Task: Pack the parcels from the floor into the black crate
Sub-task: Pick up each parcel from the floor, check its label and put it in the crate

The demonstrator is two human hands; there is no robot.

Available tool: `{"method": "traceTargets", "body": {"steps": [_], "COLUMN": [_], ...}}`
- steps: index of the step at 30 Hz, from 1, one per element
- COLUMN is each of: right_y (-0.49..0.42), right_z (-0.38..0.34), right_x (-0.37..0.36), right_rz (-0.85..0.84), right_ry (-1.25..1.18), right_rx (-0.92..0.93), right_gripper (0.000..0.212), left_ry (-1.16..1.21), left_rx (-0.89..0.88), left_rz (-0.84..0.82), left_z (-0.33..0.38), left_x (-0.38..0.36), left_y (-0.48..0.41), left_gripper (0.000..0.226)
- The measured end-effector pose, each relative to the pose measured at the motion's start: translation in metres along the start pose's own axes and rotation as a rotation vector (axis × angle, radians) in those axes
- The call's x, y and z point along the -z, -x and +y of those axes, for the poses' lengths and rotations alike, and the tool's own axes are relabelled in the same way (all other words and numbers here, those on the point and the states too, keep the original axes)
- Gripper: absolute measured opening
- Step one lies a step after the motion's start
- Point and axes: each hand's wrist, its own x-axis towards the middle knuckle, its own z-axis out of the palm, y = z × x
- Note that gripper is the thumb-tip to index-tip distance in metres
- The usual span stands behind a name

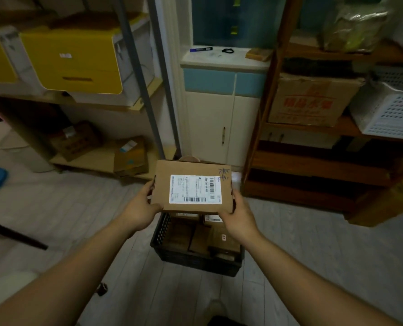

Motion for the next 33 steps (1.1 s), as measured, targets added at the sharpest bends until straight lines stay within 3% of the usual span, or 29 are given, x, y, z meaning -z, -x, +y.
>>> {"method": "traceTargets", "body": {"steps": [11, 16, 19, 22, 28, 33], "right_y": [-0.095, -0.12, -0.137, -0.154, -0.187, -0.211], "right_z": [0.015, 0.057, 0.102, 0.158, 0.273, 0.347], "right_x": [-0.061, -0.108, -0.152, -0.199, -0.268, -0.294], "right_rz": [-0.12, -0.112, -0.066, -0.07, -0.113, -0.159], "right_ry": [-0.033, 0.09, 0.235, 0.245, 0.308, 0.398], "right_rx": [-0.011, -0.085, -0.169, -0.257, -0.325, -0.271], "right_gripper": [0.04, 0.057, 0.057, 0.051, 0.049, 0.045], "left_ry": [-0.213, -0.302, -0.27, -0.298, -0.486, -0.6], "left_rx": [0.063, 0.019, -0.002, 0.044, 0.08, -0.012], "left_rz": [-0.072, -0.203, -0.278, -0.318, -0.283, -0.3], "left_z": [-0.038, -0.097, -0.152, -0.238, -0.339, -0.391], "left_x": [0.014, -0.005, -0.025, -0.056, -0.12, -0.167], "left_y": [-0.12, -0.184, -0.222, -0.267, -0.309, -0.336], "left_gripper": [0.052, 0.025, 0.013, 0.044, 0.038, 0.035]}}
